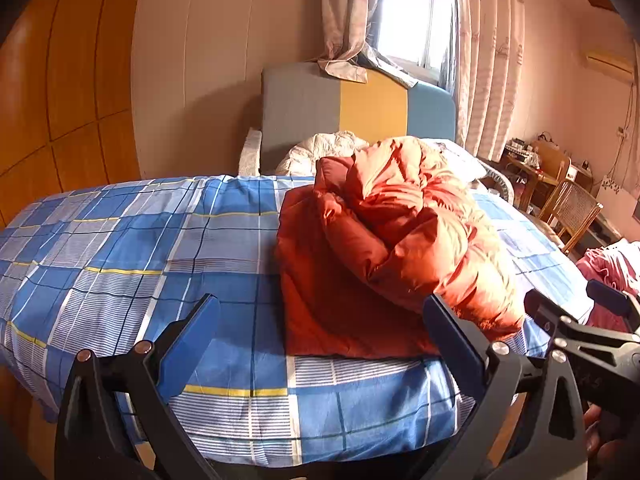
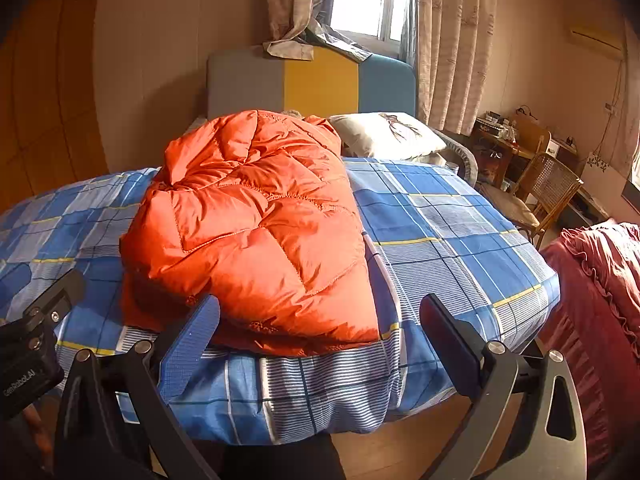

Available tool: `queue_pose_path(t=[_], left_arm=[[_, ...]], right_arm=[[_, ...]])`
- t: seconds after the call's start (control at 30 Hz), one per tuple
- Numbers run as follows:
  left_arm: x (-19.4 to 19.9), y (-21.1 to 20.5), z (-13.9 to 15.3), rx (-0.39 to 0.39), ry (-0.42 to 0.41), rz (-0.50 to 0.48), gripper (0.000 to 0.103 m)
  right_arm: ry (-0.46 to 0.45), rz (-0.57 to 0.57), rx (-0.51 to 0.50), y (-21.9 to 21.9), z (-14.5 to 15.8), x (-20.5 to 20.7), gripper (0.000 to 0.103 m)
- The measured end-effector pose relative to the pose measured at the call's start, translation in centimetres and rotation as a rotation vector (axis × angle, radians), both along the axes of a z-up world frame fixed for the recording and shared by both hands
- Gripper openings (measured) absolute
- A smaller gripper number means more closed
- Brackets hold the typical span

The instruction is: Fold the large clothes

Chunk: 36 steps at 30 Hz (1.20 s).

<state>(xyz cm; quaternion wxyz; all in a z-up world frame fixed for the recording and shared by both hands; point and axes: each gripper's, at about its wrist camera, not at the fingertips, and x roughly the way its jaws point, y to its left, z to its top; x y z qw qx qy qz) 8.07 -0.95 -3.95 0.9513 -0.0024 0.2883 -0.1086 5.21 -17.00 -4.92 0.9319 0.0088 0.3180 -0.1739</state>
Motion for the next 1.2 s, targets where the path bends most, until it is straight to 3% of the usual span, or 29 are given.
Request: queue_pose_path(t=[0.63, 1.2], left_arm=[[-1.0, 0.0, 0.1, 0.034, -0.024, 0.077, 0.101], [-1.3, -1.0, 1.0, 0.041, -0.048, 0.061, 0.101]], right_arm=[[-0.04, 0.023, 0.0, 0.4, 0.9, -0.6, 0.1], [-0.056, 0.004, 0.013, -0.3, 0.9, -0.7, 0.1]])
